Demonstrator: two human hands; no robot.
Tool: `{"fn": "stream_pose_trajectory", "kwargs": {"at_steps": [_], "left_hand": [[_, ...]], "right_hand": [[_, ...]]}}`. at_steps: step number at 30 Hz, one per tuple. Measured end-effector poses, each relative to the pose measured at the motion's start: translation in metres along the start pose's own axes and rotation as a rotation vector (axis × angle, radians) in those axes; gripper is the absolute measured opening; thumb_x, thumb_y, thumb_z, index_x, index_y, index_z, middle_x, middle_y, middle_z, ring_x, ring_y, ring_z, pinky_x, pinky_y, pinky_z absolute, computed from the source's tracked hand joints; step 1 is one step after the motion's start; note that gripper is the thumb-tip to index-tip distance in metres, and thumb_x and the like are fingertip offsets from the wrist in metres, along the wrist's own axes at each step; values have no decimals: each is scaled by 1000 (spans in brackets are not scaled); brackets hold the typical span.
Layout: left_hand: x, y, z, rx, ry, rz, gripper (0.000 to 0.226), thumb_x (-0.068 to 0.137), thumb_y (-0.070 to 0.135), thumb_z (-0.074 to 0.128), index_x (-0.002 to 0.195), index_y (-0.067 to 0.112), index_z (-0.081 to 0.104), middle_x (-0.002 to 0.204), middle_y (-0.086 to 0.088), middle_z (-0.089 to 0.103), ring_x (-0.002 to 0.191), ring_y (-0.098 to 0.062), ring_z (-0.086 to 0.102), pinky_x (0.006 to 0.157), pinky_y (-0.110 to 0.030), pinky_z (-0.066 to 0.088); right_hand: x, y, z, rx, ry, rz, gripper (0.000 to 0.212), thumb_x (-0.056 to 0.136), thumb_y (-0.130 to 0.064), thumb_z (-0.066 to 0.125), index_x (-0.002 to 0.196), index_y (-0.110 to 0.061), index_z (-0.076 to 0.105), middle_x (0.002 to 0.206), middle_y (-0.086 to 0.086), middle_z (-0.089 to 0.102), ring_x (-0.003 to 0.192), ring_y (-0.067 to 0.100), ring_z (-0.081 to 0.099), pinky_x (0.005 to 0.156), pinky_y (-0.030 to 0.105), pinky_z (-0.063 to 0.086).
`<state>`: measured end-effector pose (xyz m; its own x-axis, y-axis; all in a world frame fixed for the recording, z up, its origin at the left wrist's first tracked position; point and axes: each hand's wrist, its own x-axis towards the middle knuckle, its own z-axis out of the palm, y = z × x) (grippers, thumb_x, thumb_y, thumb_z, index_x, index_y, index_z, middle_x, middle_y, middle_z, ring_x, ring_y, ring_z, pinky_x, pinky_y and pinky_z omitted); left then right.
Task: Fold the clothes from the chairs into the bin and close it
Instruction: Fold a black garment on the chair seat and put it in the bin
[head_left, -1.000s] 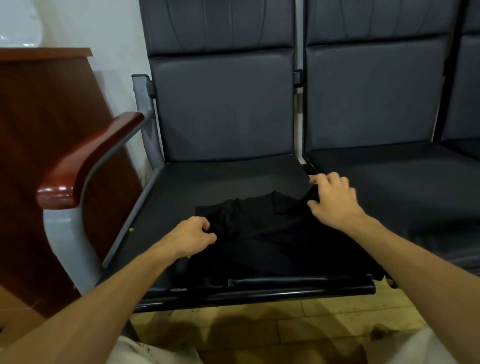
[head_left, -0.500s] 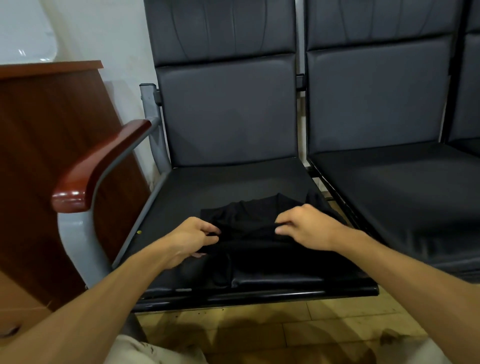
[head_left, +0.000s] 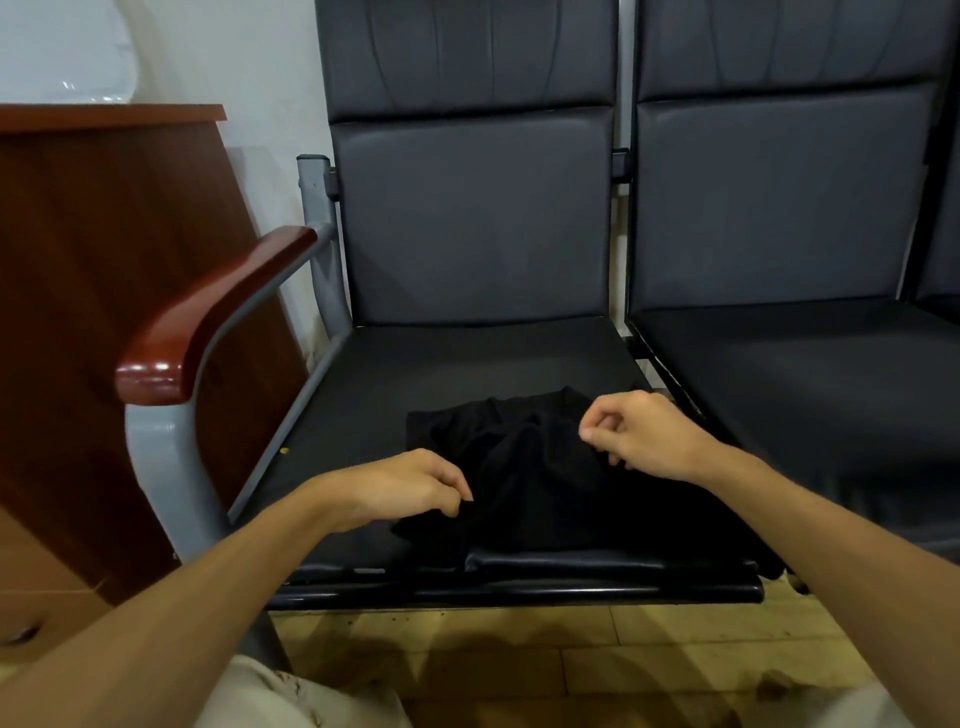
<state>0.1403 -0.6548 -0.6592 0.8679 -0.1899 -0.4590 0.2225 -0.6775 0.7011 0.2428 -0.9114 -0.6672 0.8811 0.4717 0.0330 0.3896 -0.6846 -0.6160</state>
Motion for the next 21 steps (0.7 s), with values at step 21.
{"fn": "stream_pose_trajectory", "kwargs": {"at_steps": [21], "left_hand": [[30,8,18,234,373,122,22,99,28,51,115,22,65,98,10,55,85,-2,53,77,-14,41]], "right_hand": [[-29,4,-16,-69,-152,-70,16,89,-18,68,104,-24,68,105,-6,68,94,5,65,92,26,51]]}}
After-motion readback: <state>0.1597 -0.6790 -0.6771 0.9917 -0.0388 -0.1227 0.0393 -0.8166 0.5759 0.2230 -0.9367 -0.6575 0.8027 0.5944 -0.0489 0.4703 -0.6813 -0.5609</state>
